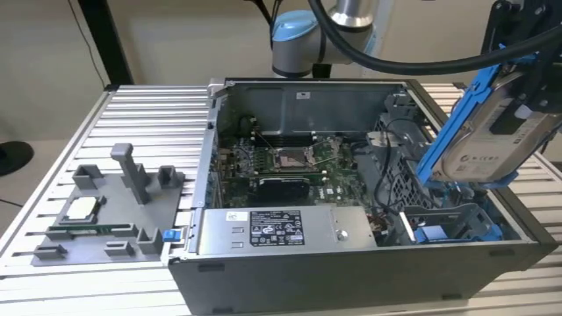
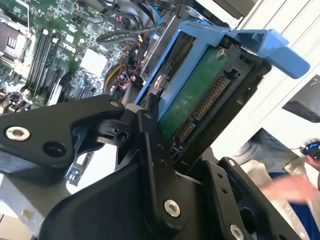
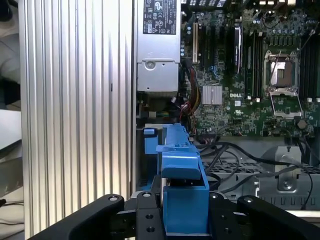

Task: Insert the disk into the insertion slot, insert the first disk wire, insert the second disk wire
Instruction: 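Insert the disk into the insertion slot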

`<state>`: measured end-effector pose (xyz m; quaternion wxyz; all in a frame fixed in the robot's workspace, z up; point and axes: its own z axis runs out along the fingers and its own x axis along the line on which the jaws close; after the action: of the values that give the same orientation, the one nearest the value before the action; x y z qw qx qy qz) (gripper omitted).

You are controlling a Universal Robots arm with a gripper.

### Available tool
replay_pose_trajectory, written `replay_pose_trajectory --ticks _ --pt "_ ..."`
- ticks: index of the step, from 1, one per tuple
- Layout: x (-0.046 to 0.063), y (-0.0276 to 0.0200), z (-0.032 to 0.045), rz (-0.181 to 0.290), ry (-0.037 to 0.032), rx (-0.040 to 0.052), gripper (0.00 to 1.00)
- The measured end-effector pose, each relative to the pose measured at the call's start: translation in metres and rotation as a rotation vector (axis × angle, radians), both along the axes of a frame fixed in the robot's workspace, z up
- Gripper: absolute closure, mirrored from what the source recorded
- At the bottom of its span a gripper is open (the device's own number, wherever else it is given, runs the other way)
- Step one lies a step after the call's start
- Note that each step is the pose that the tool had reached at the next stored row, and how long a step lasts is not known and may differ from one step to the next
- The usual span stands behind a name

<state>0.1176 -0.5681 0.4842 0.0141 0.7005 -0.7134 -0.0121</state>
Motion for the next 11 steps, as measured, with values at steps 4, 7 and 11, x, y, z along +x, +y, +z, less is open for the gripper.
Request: replay_pose_trajectory --ticks 4,7,11 --pt "0.0 -0.003 -0.0036 0.0 -0.0041 0.0001 1.0" --pt "0.0 -0.0034 -0.007 0.0 -0.0128 -0.0001 1.0" --pt "0.0 -0.0037 -0.0115 0.0 -0.0207 0.0 1.0"
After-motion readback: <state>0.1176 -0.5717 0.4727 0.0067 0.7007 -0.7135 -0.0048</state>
